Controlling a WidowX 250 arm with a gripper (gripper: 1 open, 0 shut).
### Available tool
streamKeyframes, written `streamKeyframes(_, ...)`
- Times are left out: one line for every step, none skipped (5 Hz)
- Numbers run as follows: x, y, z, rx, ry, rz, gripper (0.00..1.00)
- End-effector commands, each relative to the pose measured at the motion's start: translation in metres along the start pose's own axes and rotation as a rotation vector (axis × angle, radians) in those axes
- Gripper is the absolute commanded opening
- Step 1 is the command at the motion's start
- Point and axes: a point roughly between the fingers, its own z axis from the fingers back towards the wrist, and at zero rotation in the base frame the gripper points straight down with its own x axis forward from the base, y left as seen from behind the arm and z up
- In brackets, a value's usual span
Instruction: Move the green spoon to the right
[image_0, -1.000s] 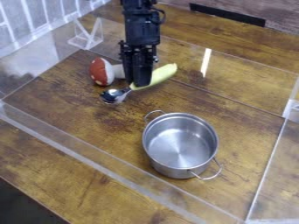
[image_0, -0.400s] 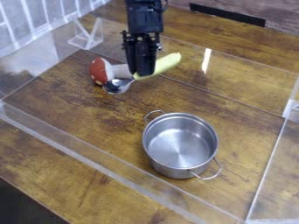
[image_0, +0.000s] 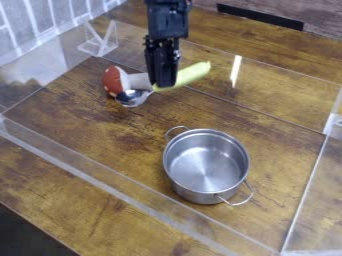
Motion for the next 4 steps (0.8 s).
streamKeyframes(0.0025, 0.0073, 0.0225, 0.053, -0.059, -0.034, 0.00)
streamKeyframes(0.0092, 0.0041, 0.0182, 0.047, -0.056, -0.060, 0.00)
streamKeyframes(0.0121, 0.0093, 0.0143, 0.033, -0.069, -0.051, 0.00)
streamKeyframes(0.0107, 0.0118, 0.0144, 0.019, -0.087, -0.034, 0.00)
